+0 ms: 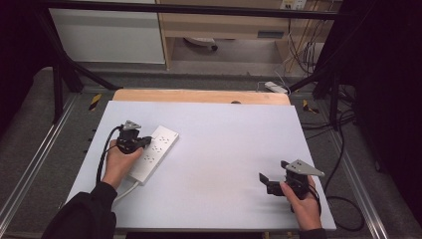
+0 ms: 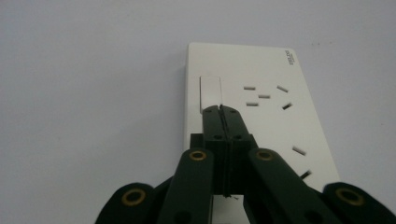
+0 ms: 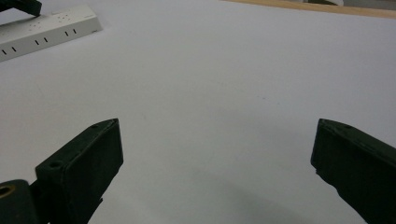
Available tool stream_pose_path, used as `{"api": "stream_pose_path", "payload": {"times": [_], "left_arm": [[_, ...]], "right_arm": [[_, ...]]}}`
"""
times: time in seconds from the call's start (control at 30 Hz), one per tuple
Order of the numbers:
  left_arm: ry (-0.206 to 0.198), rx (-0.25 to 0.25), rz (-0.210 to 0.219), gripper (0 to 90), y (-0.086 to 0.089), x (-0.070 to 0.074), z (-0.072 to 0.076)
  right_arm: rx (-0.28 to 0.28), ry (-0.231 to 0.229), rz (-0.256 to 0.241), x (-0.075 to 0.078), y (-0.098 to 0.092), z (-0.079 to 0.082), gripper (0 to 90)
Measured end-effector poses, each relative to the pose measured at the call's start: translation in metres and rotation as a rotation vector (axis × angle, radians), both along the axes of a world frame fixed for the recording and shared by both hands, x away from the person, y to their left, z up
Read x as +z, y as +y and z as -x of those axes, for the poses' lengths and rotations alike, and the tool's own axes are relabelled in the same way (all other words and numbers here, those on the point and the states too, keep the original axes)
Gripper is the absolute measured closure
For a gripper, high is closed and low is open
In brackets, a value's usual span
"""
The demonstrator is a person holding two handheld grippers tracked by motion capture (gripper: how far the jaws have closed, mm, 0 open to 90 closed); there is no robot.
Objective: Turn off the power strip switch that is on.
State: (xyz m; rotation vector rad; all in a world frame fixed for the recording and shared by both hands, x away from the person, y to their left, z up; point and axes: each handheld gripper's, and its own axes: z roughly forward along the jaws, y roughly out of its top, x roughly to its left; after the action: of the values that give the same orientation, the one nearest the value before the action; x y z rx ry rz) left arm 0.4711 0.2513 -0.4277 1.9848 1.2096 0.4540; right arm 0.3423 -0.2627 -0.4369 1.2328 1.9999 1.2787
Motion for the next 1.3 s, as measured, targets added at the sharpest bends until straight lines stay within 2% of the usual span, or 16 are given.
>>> {"api": "stream_pose_path", "payload": {"times": [0.23, 0.53, 1.3], "left_arm": [[0.000, -0.003, 0.002, 90.0, 0.0004, -0.0004, -0.0005], [0.011, -0.005, -0.023, 90.0, -0.0033, 0.0001, -0.0028], [-0.015, 0.001, -0.002, 90.0, -0.0027, 0.0036, -0.0019]], "right_arm": [[0.001, 0.001, 0.000, 0.0000, 0.0003, 0.0001, 2.7], [0.001, 0.001, -0.001, -0.0001, 0.0002, -0.0001, 2.7], [0.001, 0.002, -0.002, -0.0001, 0.0002, -0.0002, 2.7]]}}
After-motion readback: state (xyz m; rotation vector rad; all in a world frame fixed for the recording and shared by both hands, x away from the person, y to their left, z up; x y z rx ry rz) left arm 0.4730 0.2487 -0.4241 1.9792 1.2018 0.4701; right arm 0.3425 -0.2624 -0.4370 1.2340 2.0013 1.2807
